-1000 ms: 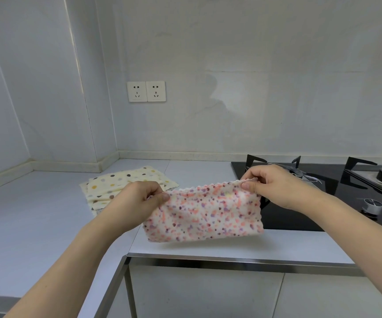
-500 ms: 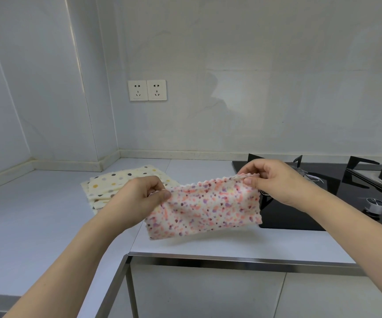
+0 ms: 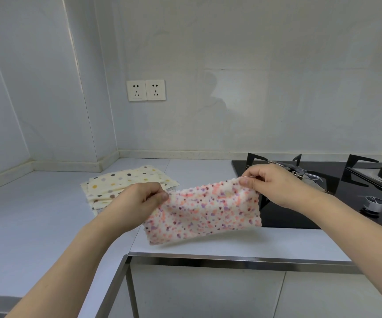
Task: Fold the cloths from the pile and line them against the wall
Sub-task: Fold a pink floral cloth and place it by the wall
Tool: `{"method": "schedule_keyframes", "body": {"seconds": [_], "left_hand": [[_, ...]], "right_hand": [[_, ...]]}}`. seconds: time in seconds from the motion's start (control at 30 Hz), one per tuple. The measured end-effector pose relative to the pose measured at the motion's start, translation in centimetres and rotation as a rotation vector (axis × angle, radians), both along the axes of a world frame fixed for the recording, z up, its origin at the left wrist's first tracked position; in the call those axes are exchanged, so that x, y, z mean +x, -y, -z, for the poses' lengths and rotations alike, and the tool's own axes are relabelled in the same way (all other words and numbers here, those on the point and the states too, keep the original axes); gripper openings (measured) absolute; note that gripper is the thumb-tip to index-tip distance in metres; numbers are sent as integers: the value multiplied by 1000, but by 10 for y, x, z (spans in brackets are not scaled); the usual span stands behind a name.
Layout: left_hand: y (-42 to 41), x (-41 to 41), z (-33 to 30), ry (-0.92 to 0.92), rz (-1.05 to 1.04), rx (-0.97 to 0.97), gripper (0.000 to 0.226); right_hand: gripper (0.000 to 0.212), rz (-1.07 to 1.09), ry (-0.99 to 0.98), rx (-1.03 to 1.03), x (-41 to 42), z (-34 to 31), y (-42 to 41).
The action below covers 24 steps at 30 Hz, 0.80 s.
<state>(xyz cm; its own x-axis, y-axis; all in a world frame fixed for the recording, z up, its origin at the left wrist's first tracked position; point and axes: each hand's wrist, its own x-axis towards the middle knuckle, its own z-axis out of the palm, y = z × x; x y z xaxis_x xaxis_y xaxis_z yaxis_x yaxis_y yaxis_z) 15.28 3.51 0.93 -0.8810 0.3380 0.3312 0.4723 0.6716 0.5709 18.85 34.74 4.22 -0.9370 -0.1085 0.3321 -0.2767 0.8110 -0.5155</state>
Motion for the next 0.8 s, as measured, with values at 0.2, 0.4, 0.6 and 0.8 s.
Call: {"method": "schedule_keyframes", "body": {"seconds": [0.2, 0.4, 0.6, 0.8], "left_hand": [[1, -2, 0, 10, -6, 47, 25], [3, -3, 1, 43, 1, 100, 20], [6, -5, -1, 123, 46, 188, 17], [12, -13, 5, 314, 28, 204, 5]], "right_hand": [[10, -25, 34, -85, -7, 4, 0], [6, -49, 58, -209, -17, 9, -4], [10, -35, 55, -160, -25, 16, -11], [12, -23, 73, -121, -36, 18, -16]]}}
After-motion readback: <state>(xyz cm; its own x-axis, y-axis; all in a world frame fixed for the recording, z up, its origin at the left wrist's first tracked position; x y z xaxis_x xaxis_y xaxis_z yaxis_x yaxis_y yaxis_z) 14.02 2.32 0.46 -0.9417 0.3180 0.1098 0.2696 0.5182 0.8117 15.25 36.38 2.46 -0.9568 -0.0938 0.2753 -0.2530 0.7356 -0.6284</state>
